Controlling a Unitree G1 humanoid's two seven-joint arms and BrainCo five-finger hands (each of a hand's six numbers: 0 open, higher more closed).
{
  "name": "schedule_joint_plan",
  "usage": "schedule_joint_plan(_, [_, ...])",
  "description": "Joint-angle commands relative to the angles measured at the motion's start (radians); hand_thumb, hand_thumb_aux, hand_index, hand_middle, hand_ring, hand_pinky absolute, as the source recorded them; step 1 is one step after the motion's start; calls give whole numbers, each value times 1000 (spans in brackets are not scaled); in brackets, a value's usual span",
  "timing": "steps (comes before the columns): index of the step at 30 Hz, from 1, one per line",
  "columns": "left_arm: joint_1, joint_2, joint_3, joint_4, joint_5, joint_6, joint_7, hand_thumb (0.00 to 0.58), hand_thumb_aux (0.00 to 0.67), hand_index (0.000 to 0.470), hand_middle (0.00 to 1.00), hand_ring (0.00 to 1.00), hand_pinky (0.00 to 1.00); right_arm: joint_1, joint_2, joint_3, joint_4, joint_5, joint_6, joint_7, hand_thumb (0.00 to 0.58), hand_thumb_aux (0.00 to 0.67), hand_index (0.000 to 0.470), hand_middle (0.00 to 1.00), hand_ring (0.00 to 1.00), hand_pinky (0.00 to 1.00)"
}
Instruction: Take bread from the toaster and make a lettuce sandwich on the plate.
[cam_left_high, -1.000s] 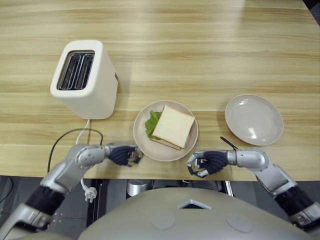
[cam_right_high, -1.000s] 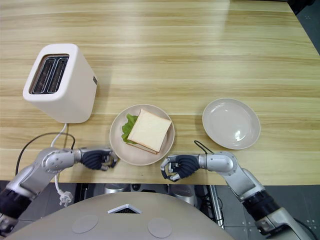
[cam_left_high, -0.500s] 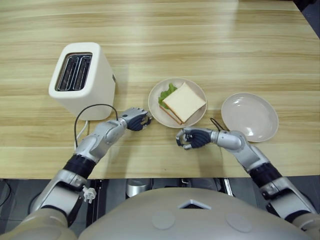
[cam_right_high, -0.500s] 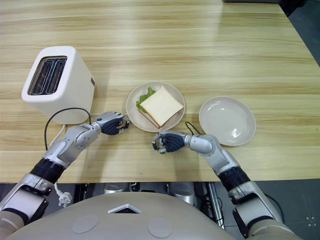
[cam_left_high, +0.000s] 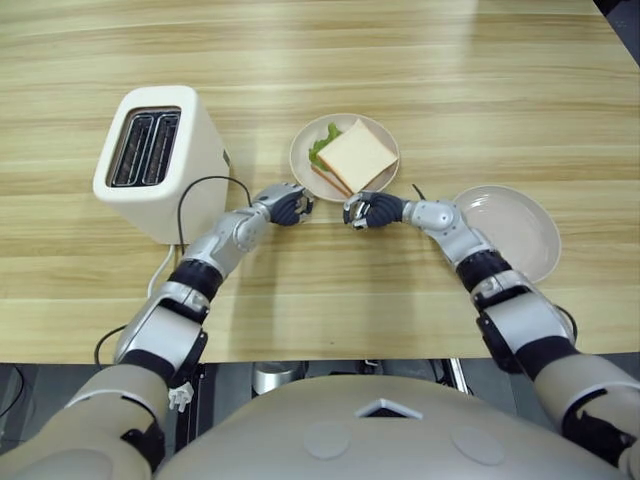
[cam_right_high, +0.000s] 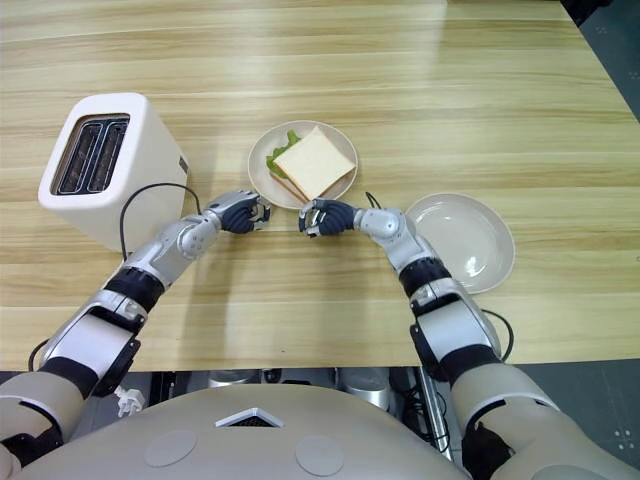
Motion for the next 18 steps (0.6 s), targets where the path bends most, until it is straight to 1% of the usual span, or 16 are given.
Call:
schedule_joint_plan(1, [-85, -31, 6, 165, -12, 18, 60, 580, 670, 460, 1000, 1000, 1000, -37, 13, -1, 134, -33, 2, -34, 580, 670, 460, 1000, 1000, 1000])
schedule_joint_plan(4, [-133, -50, 19, 226, -38, 4, 98, 580, 670, 460, 1000, 1000, 1000, -51, 13, -15, 166, -32, -21, -52, 580, 670, 460, 1000, 1000, 1000])
schedule_joint_plan(6, [-145, -52, 24, 245, -51, -11, 124, 580, 670, 460, 1000, 1000, 1000, -44, 9, -37, 156, -10, -60, -42, 580, 670, 460, 1000, 1000, 1000])
schedule_joint_plan(8, [-141, -48, 34, 242, -70, -38, 144, 580, 670, 460, 1000, 1000, 1000, -25, 4, -65, 132, 23, -116, -18, 580, 670, 460, 1000, 1000, 1000])
schedule_joint_plan(10, [-113, -42, 55, 190, -97, -96, 180, 580, 670, 460, 1000, 1000, 1000, 18, 2, -108, 76, 93, -222, 51, 580, 670, 460, 1000, 1000, 1000])
schedule_joint_plan(11, [-91, -36, 63, 141, -105, -133, 207, 554, 528, 363, 1000, 1000, 1000, 51, 5, -137, 33, 152, -259, 110, 526, 465, 319, 1000, 1000, 1000])
schedule_joint_plan(12, [-56, -31, 78, 73, -125, -175, 216, 175, 110, 76, 478, 478, 478, 93, 9, -175, -36, 238, -261, 184, 0, 0, 0, 0, 0, 0])
schedule_joint_plan(13, [-22, -29, 91, 8, -150, -201, 211, 9, 5, 4, 118, 118, 118, 130, 11, -205, -104, 307, -250, 236, 0, 0, 0, 0, 0, 0])
schedule_joint_plan(14, [32, -29, 111, -90, -194, -218, 187, 0, 0, 0, 0, 0, 0, 179, 14, -238, -207, 398, -215, 283, 0, 0, 0, 0, 0, 0])
schedule_joint_plan(15, [99, -34, 132, -208, -246, -224, 160, 0, 0, 0, 0, 0, 0, 237, 18, -269, -338, 495, -163, 312, 0, 0, 0, 0, 0, 0])
schedule_joint_plan(18, [230, -47, 165, -443, -336, -194, 106, 0, 0, 0, 0, 0, 0, 355, 21, -313, -612, 656, -40, 331, 0, 0, 0, 0, 0, 0])
